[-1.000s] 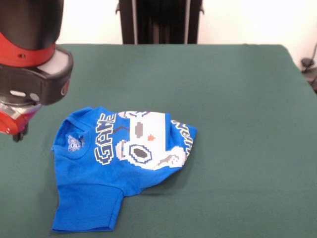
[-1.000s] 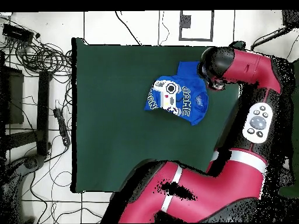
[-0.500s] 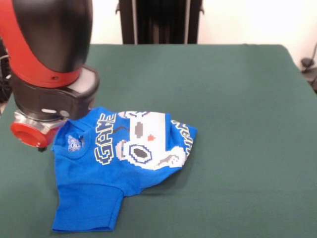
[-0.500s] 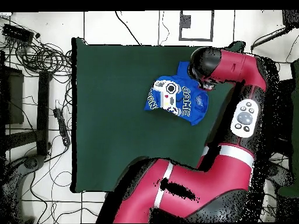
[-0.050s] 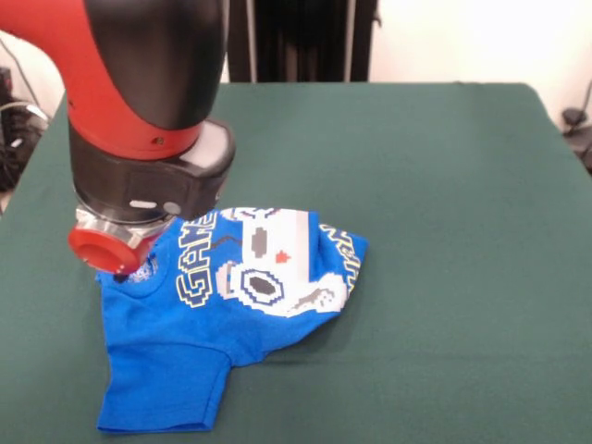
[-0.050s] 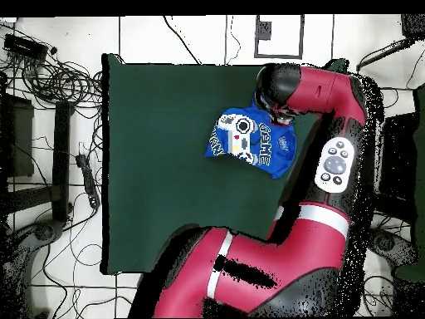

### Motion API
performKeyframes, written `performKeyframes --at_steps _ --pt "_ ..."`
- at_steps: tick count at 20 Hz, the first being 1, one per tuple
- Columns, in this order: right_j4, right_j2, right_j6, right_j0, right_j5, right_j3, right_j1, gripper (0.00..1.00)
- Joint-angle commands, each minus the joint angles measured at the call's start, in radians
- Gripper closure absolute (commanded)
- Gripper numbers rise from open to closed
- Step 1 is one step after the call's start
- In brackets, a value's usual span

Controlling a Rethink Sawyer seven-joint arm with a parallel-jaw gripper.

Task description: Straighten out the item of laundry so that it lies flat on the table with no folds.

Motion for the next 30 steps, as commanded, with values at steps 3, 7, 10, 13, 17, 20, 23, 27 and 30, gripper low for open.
performKeyframes --at_steps 3,7,10,13,17,20,23,27,30 --pt "0.078 0.087 0.039 0.062 0.098 0.164 -0.047 1.0" --pt "0.079 0.093 0.039 0.062 0.029 0.201 -0.025 1.0" --pt "0.068 0.083 0.03 0.059 -0.009 0.229 -0.018 1.0" --pt "0.066 0.088 0.022 0.057 -0.041 0.266 -0.027 1.0" --pt "0.064 0.087 0.04 0.064 -0.055 0.288 -0.021 1.0" --pt "0.068 0.094 0.046 0.062 -0.073 0.306 -0.012 1.0" --pt "0.064 0.094 0.052 0.064 -0.112 0.33 -0.009 1.0" --pt "0.057 0.089 0.056 0.066 -0.146 0.343 -0.003 1.0" --pt "0.049 0.079 0.059 0.059 -0.164 0.319 0.018 1.0"
